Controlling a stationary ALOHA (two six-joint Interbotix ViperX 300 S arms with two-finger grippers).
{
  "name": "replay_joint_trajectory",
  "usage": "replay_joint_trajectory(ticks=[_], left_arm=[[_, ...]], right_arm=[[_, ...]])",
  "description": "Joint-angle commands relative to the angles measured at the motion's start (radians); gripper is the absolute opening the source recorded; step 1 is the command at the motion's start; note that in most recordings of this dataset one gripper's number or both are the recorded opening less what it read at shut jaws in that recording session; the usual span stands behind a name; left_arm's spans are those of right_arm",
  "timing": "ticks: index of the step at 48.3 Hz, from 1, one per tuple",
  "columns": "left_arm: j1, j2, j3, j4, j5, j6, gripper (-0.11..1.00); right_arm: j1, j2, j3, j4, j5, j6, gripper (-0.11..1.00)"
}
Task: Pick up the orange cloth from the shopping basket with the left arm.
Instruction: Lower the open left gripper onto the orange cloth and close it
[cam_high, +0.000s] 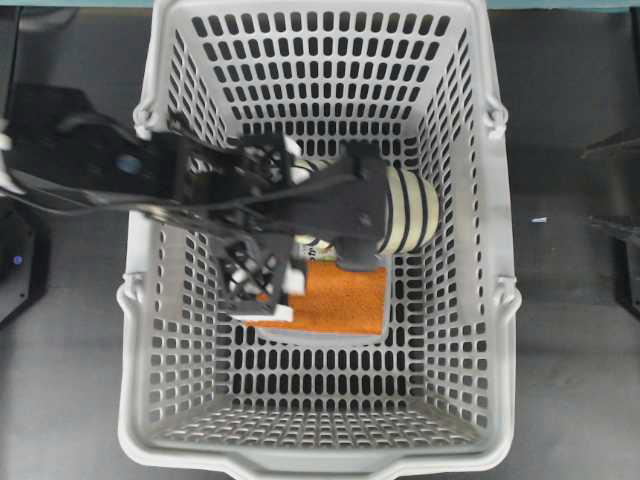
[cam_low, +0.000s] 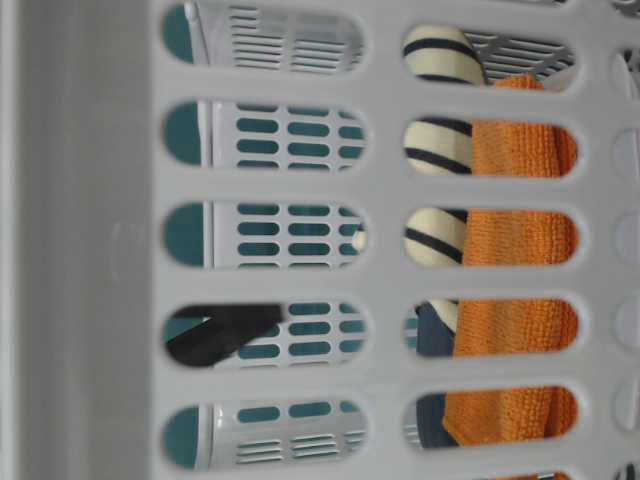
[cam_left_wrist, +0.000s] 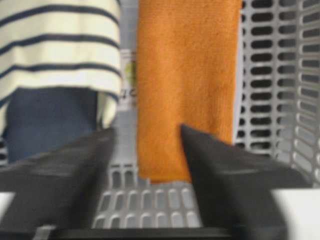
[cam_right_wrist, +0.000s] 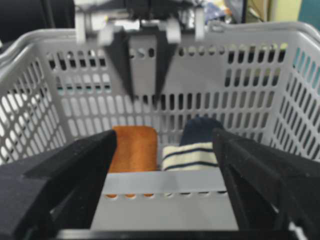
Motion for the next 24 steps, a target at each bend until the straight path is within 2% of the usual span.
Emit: replay_joint_trajectory(ticks=[1,4,7,24], left_arm=[[-0.014,0.032,-0.037,0.003,0.005,-0.002,0.64],[-0.023,0.06,-0.043,0.003,0.011,0.0,0.8],[-0.034,0.083,-0.046,0.003,0.011,0.002,0.89],[-0.066,0.172,-0.028,0.003,-0.032,0.0,0.87]], right_arm=[[-0.003,0.003,-0.021,0.003,-0.006,-0.003,0.74],[-0.003,0.002,-0.02,0.003,-0.006,-0.003,0.74],[-0.002,0.002,-0.02,0.003,-0.006,-0.002,0.74],[-0.003,0.0,-0.006,0.003,-0.015,-0.002,0.74]])
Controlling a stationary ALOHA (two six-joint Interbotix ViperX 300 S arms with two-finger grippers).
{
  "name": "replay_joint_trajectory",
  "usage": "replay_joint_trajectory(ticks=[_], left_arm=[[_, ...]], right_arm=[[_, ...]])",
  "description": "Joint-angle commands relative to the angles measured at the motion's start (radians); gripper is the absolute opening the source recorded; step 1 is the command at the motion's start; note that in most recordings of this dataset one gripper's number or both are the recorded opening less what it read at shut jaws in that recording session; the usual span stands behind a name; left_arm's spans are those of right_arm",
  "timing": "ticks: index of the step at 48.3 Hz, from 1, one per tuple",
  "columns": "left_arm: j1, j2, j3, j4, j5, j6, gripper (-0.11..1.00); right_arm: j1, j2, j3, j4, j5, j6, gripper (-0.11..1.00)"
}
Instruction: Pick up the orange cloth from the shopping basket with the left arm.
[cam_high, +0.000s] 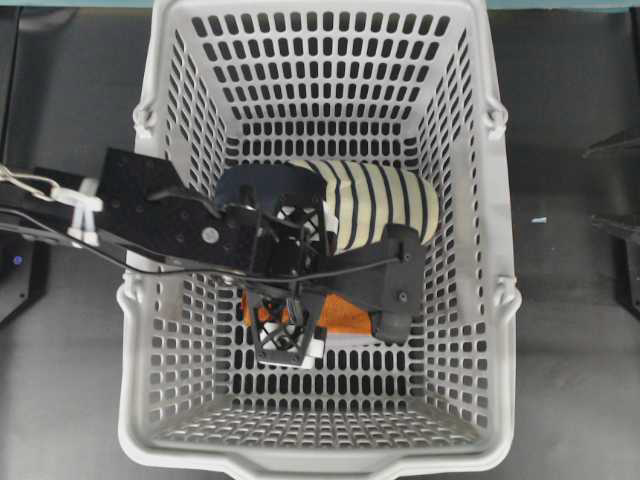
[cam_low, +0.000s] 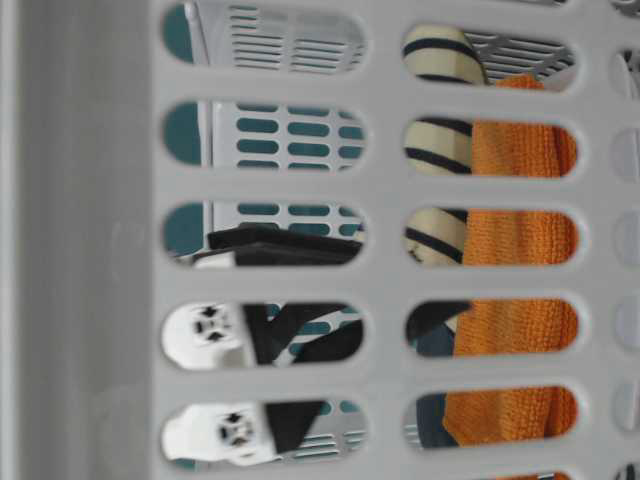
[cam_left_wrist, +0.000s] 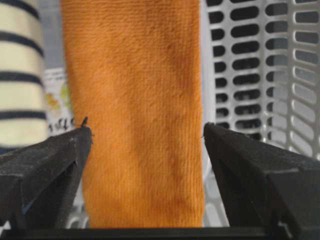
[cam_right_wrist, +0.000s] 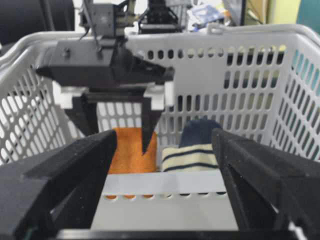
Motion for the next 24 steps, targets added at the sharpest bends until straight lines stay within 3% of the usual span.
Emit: replay_joint_trajectory(ticks=[1,17,21,24], left_arm=[[0.003,0.017,0.006,0.003,-0.031,-0.002,0.87],[0.003,0.038,0.051,0.003,-0.072,-0.002,0.85],[0.003,0.037,0.061,0.003,-0.072,0.0,0.77],[0.003,0.034,0.064,0.003,-0.069,0.0,0.65]], right_arm=[[-0.002,0.006,-0.006,0.003,-0.015,-0.002,0.74],[-0.002,0.006,0.012,0.003,-0.055,-0.002,0.73],[-0.002,0.006,0.017,0.003,-0.055,-0.005,0.73],[-0.002,0.006,0.017,0.003,-0.055,-0.006,0.73]])
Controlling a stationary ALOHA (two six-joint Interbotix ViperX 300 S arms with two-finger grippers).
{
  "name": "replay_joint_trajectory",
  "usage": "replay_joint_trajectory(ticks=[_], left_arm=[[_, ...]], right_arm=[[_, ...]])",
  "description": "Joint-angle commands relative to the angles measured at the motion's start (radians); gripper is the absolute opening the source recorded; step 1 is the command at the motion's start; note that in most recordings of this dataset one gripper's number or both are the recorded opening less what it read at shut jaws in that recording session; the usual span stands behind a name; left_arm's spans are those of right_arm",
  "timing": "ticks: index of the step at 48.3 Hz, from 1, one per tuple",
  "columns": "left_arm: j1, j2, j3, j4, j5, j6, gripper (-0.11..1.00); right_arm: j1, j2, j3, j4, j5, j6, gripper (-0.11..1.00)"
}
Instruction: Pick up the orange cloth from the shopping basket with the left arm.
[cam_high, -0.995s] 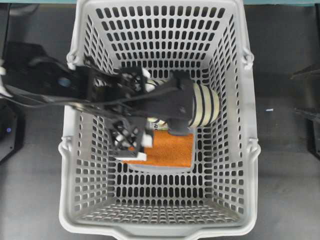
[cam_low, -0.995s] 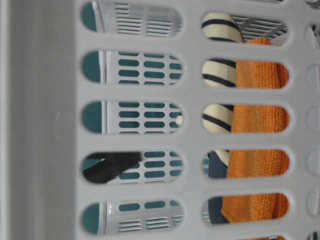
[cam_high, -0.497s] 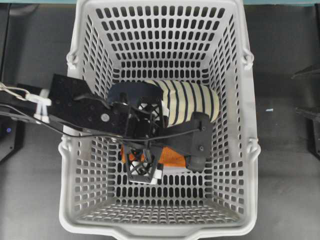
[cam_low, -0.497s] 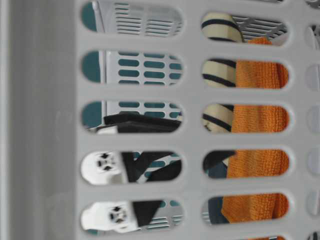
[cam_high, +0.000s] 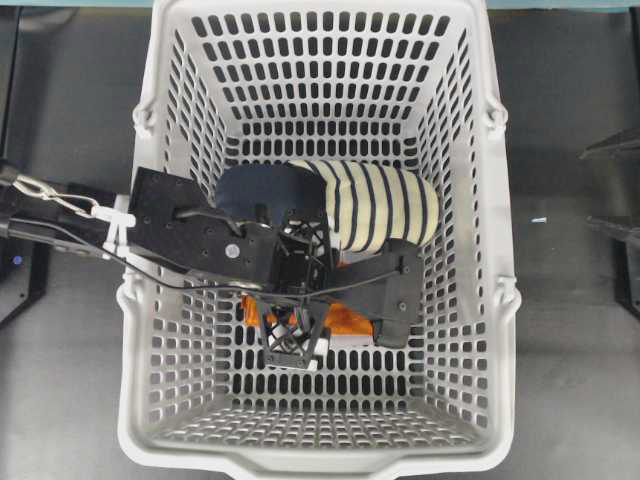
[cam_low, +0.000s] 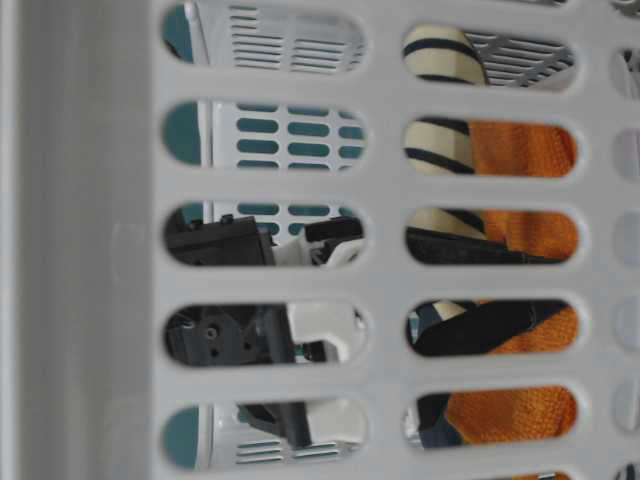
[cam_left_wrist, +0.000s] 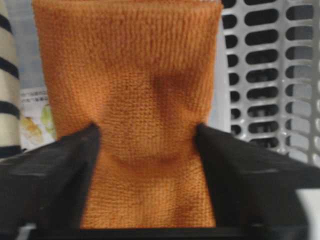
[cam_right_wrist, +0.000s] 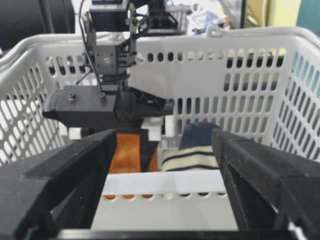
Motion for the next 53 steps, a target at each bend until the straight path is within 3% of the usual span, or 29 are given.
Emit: replay_joint_trajectory(ticks=[1,8,11,19,42,53], left_arm=[[0.002,-0.011,0.002,0.003,0.002,0.0,0.6],[0.002,-0.041,-0.015,0.003,0.014,0.002,0.21],[0.002,-0.06,-0.034,0.003,0.026,0.003,0.13],[0.002,-0.104,-0.13,0.003,0.124,0.021,0.13],[0.005,-0.06,-0.673,0.003,0.551,0.048,0.13],[0.008,-0.008,-0.747,0.003,0.65,0.046,0.13]], right_arm=[[-0.003,0.006,-0.011,0.003,-0.009,-0.005,0.73],[-0.003,0.005,-0.011,0.003,-0.009,-0.006,0.73],[-0.003,0.003,-0.011,0.003,-0.009,-0.006,0.73],[-0.006,0.002,-0.009,0.003,-0.009,-0.008,0.73],[-0.017,0.0,-0.008,0.003,-0.009,-0.009,0.73],[-0.017,-0.002,-0.008,0.003,-0.009,-0.009,0.73]])
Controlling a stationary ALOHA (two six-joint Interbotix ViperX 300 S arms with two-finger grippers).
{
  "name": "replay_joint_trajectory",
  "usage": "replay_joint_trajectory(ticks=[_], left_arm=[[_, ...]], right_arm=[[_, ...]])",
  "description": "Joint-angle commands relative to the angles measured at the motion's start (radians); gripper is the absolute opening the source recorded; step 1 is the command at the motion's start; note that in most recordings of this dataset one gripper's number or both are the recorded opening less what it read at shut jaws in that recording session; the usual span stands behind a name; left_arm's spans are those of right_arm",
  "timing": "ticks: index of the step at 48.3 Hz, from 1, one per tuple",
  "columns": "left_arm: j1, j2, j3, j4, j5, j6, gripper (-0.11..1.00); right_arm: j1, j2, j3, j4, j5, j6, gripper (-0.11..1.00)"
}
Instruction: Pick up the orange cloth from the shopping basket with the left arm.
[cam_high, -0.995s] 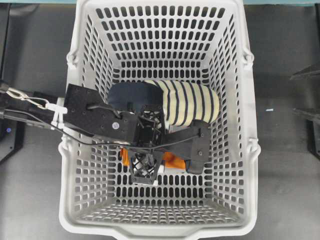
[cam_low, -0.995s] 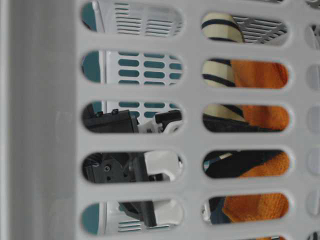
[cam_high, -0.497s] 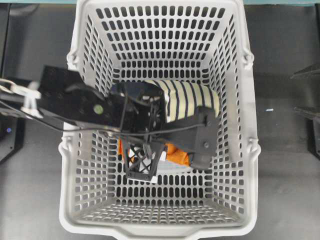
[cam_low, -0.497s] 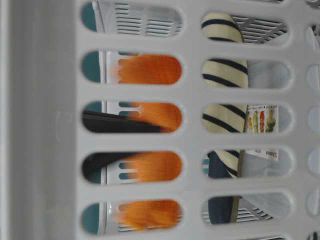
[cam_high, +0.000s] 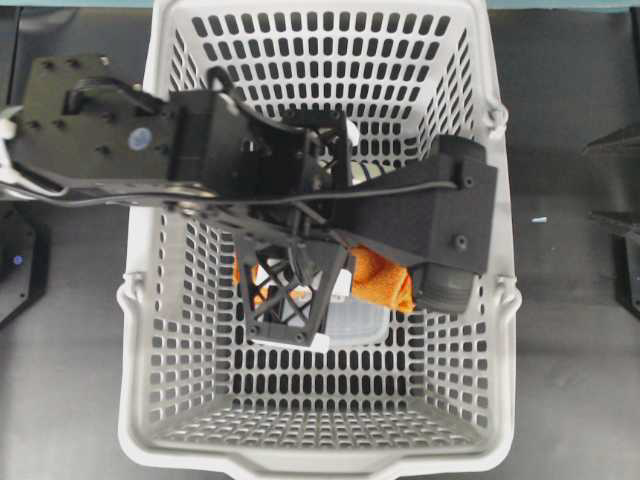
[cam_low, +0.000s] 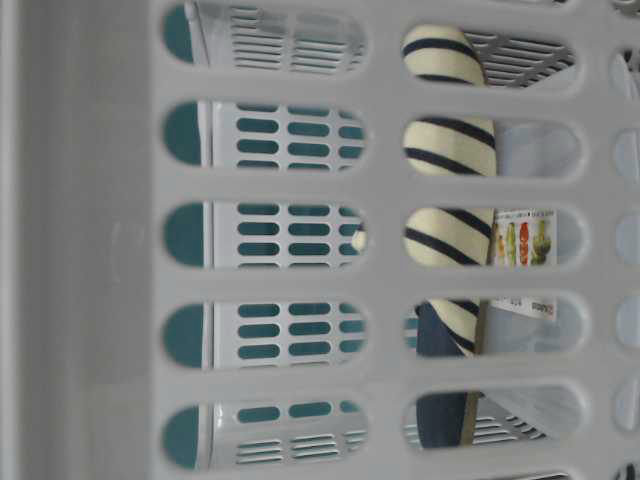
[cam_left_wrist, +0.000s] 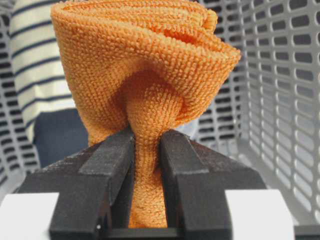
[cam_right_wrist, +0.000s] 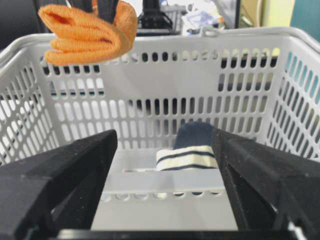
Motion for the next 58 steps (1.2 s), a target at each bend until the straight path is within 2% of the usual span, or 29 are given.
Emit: replay_joint_trajectory(ticks=[1,58], left_arm=[[0.005,-0.009,-0.028,0.003,0.015,0.0,0.13],[0.017,-0.006,-0.006,0.003,0.023,-0.003,0.13]], right_arm=[[-0.003,0.005,-0.009,0.003,-0.009,-0.002,0.73],[-0.003,0.0,-0.003,0.003,-0.009,-0.002,0.73]])
